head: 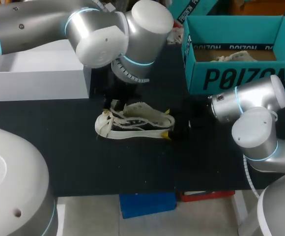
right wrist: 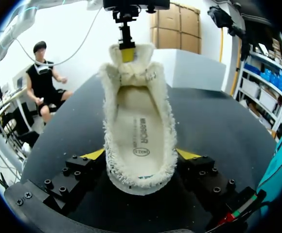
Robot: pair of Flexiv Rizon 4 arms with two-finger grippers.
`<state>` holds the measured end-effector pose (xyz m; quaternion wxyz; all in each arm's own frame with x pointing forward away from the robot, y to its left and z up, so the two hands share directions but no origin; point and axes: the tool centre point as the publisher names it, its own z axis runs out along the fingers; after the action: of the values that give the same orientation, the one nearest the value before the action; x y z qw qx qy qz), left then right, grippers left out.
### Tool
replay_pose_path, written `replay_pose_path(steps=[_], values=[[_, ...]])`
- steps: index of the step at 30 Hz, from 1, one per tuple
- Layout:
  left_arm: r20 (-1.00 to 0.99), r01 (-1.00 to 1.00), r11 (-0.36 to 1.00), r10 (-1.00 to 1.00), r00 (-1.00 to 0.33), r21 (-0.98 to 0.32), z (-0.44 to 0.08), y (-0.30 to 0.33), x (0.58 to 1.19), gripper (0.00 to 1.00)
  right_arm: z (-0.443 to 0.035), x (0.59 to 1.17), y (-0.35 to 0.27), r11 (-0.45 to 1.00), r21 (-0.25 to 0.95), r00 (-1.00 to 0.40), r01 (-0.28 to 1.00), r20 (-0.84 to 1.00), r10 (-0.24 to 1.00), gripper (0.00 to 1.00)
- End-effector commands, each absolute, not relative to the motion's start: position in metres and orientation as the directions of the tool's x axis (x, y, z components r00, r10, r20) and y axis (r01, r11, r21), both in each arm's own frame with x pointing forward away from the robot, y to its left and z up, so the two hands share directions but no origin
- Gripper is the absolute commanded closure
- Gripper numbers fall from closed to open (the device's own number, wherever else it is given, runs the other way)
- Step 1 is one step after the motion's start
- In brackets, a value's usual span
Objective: Take the shoe out of the shoebox, open the shoe tongue, remove and reinsert the insole, then place the shoe into the shoebox
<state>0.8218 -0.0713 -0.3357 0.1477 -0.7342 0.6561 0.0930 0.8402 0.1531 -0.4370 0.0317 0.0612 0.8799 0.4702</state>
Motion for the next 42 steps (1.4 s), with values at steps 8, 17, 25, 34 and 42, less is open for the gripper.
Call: replay_pose_path(steps=[8,17,25,34,42], values=[[-0.258,-0.988,-0.129,-0.955,0.148,-0.087,-0.336,-0.029,0.819,0.0,-0.44,0.841,0.152,0.552,0.83,-0.99,0.08,0.002,0.141,1.0],[-0.296,-0.981,-0.167,-0.936,0.191,-0.103,-0.361,-0.013,0.821,0.0,-0.44,0.841,0.152,0.552,0.83,-0.99,0.08,0.002,0.141,1.0],[-0.297,-0.978,-0.131,-0.939,0.174,-0.159,-0.369,-0.012,0.822,0.0,-0.44,0.841,0.152,0.552,0.83,-0.99,0.08,0.002,0.141,1.0],[-0.089,-0.975,0.165,-0.984,-0.153,-0.147,-0.316,-0.012,0.811,0.49,-0.44,0.841,0.152,0.552,0.83,-0.99,0.08,0.002,0.141,1.0],[0.112,-0.563,0.819,-0.553,-0.826,-0.114,-0.281,-0.047,0.792,1.0,-0.44,0.841,0.152,0.552,0.83,-0.99,0.08,0.002,0.141,1.0]])
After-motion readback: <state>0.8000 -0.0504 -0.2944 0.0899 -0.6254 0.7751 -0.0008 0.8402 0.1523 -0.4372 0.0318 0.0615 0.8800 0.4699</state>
